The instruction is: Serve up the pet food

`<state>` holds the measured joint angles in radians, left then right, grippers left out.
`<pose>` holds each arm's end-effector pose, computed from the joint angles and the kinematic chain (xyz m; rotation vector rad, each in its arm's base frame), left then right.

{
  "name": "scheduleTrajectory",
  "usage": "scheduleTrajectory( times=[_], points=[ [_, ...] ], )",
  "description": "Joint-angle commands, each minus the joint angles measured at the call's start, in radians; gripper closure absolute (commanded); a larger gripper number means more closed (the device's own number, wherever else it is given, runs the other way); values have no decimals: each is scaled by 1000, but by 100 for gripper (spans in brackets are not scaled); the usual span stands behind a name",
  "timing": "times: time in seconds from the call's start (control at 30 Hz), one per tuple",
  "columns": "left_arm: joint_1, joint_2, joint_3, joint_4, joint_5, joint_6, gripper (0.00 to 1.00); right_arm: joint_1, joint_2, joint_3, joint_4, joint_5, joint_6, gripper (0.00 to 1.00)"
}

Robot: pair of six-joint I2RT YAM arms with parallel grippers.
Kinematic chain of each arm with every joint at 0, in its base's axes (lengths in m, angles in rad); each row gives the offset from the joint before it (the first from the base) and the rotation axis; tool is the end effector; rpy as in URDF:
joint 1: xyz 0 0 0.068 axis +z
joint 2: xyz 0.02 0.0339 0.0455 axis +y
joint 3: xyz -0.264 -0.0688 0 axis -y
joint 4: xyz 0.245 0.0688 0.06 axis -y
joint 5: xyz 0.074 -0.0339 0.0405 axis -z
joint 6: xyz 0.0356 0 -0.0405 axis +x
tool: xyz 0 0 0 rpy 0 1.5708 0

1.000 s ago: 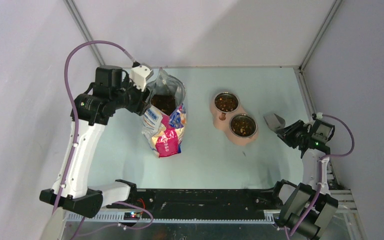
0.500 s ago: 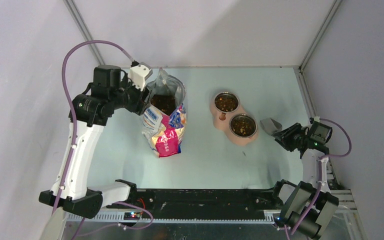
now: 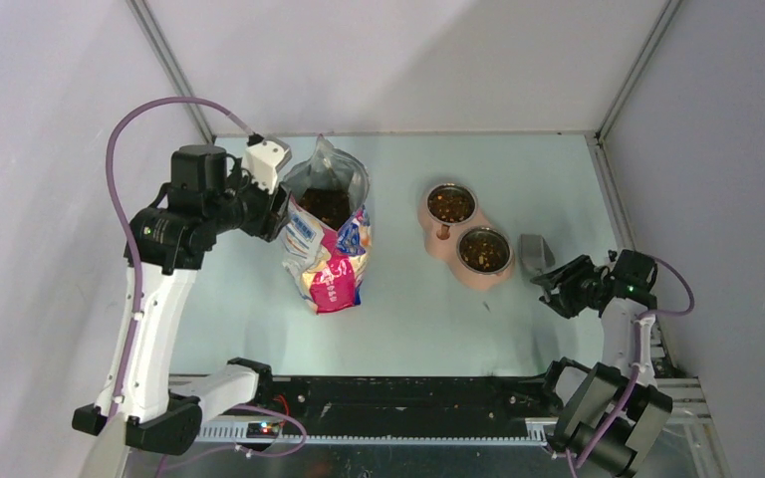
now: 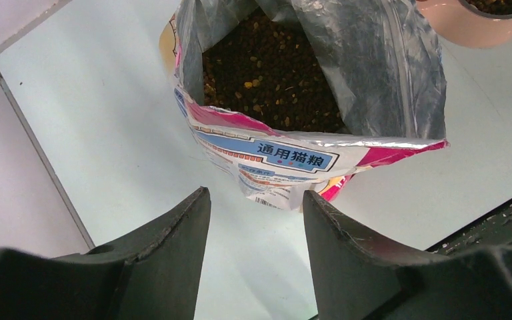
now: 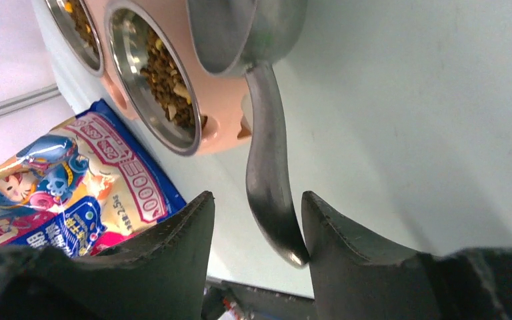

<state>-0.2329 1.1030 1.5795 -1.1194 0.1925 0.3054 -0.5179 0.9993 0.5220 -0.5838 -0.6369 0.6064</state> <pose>0.1720 -0.0478 0.4495 0.6883 2.0951 -0.1726 0.1603 -0.0670 0.1867 1.1665 2.2601 0.8638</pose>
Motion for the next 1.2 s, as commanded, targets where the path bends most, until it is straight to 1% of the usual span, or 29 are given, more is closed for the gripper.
scheduleTrajectory(
  times=[0.0, 0.1, 0.2, 0.27, 0.33, 0.37, 0.4, 0.47, 0.53, 0.6, 0.63, 0.67, 0.7, 0.77, 0.8, 0.87, 0.9, 0.93, 1.0, 1.07, 1.17],
  points=[
    [9, -15, -5, 14, 34, 3, 40, -9, -44, 8, -191, -57, -14, 45],
    [9, -10, -2, 16, 39, 4, 40, -11, -66, 9, -290, -54, -34, 41],
    [9, -9, 2, 16, 42, 4, 40, -15, -89, 8, -392, -37, -30, 39],
    [8, -10, 2, 16, 45, 4, 40, -27, -90, 19, -427, -16, -23, 39],
    [9, -11, 3, 15, 46, 4, 40, -45, -75, 51, -419, 16, -26, 37],
    [9, -12, 1, 14, 46, 4, 40, -52, -58, 68, -395, 42, -36, 33],
    [9, -13, 0, 15, 46, 4, 40, -59, -50, 113, -380, 51, -48, 31],
    [9, -18, -4, 14, 43, 6, 40, -49, -33, 188, -329, 58, -70, 29],
    [9, -22, -8, 15, 38, 8, 40, 3, -33, 249, -272, 74, -94, 28],
    [8, -22, -9, 18, 19, 8, 40, 91, -43, 295, -215, 111, -132, 26],
    [9, -21, -9, 32, -33, 2, 40, 162, -53, 317, -176, 151, -145, 26],
    [19, -15, -8, 69, -85, -16, 40, 193, -58, 324, -155, 166, -170, 26],
    [43, -6, -4, 91, -191, -53, 40, 243, -66, 339, -107, 173, -180, 25],
    [88, 15, 21, 142, -282, -101, 39, 301, -62, 371, -44, 165, -234, 24],
    [101, 20, 44, 158, -287, -118, 39, 319, -44, 388, -31, 164, -253, 23],
    [121, 34, 68, 166, -239, -168, 38, 371, -5, 451, -8, 161, -318, 23],
    [123, 41, 70, 168, -167, -197, 38, 405, 8, 500, -2, 159, -360, 23],
    [123, 46, 73, 174, -124, -233, 38, 442, 36, 550, -5, 156, -380, 23],
    [123, 67, 74, 175, 40, -276, 38, 499, 78, 628, -13, 150, -436, 23],
    [123, 94, 71, 179, 119, -322, 39, 571, 116, 701, -15, 148, -476, 24],
    [123, 128, 62, 198, 127, -375, 40, 647, 169, 790, -4, 140, -501, 25]
  ],
)
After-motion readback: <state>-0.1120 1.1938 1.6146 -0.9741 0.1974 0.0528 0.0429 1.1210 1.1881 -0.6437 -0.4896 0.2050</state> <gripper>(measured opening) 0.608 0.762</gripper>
